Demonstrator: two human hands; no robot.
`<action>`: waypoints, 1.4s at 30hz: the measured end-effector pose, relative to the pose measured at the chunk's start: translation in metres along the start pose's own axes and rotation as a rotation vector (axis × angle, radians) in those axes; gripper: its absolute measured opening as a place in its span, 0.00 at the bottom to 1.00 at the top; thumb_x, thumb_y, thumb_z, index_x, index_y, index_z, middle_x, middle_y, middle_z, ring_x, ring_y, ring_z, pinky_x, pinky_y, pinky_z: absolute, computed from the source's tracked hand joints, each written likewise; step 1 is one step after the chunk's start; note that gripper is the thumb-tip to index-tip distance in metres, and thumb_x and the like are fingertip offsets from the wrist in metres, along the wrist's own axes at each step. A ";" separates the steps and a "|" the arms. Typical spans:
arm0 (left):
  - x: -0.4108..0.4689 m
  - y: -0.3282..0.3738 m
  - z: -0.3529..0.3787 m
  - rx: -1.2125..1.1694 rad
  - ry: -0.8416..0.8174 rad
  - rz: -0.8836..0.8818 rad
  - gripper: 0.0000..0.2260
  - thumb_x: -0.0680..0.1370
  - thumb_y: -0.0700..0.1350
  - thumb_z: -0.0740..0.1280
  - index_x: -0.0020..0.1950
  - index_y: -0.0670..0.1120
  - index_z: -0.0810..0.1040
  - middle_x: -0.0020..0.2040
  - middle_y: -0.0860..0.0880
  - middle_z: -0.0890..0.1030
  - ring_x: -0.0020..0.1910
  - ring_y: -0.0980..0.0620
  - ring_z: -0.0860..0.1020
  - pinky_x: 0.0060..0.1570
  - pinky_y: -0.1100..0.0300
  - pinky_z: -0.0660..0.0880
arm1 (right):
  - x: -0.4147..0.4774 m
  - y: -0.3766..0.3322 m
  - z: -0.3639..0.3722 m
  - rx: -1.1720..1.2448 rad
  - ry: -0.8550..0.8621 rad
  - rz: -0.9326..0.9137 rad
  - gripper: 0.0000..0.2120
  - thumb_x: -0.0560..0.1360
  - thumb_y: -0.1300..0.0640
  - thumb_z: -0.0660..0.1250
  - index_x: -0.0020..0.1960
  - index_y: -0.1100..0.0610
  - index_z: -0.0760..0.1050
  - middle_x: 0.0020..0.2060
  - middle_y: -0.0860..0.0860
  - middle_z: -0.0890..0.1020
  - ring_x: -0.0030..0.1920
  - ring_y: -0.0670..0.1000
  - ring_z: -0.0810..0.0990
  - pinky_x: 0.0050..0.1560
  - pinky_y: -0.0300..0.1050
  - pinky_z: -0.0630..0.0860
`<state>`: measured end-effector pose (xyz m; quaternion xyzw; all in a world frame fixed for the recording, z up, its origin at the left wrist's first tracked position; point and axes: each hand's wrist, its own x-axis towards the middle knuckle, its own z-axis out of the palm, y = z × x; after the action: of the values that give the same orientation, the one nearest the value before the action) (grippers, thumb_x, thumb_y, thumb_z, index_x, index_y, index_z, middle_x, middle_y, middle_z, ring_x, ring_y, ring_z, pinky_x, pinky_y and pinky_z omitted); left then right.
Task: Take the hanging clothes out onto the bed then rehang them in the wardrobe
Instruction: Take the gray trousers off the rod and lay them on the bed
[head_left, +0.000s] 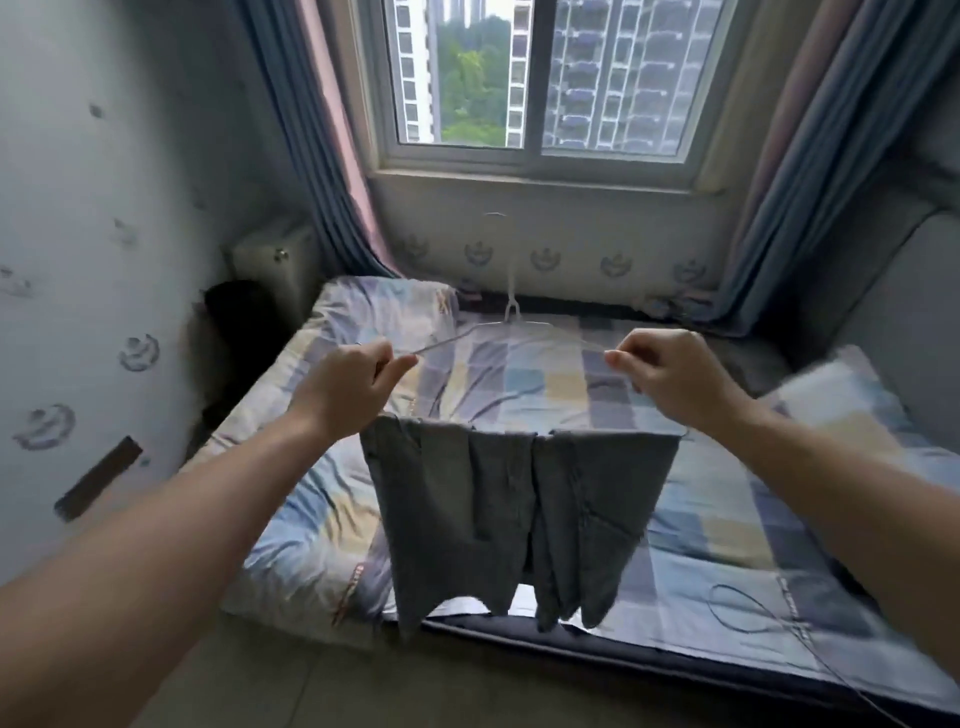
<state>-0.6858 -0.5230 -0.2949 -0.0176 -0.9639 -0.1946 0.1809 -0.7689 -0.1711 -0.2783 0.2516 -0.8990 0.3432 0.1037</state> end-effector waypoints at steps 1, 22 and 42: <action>0.005 0.000 0.013 -0.012 -0.024 0.014 0.18 0.81 0.55 0.63 0.34 0.52 0.63 0.29 0.50 0.68 0.36 0.38 0.77 0.35 0.52 0.67 | -0.006 0.010 0.003 -0.003 -0.003 0.031 0.11 0.76 0.53 0.70 0.37 0.57 0.79 0.26 0.48 0.78 0.27 0.46 0.72 0.33 0.46 0.70; 0.116 -0.031 0.302 0.028 -0.587 -0.186 0.18 0.81 0.62 0.59 0.37 0.51 0.67 0.35 0.52 0.74 0.37 0.46 0.74 0.35 0.53 0.68 | 0.028 0.298 0.122 0.021 -0.479 0.465 0.14 0.77 0.47 0.67 0.34 0.50 0.76 0.28 0.43 0.80 0.32 0.44 0.78 0.37 0.46 0.74; 0.254 -0.144 0.649 0.060 -0.572 -0.307 0.17 0.81 0.58 0.61 0.55 0.45 0.76 0.56 0.42 0.79 0.57 0.39 0.75 0.53 0.46 0.72 | 0.143 0.559 0.348 -0.270 -0.441 0.795 0.07 0.78 0.56 0.65 0.52 0.55 0.81 0.52 0.60 0.83 0.55 0.62 0.79 0.54 0.52 0.76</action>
<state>-1.1606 -0.4179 -0.8155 0.0794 -0.9724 -0.1781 -0.1284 -1.1879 -0.1019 -0.8010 -0.0608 -0.9627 0.1750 -0.1971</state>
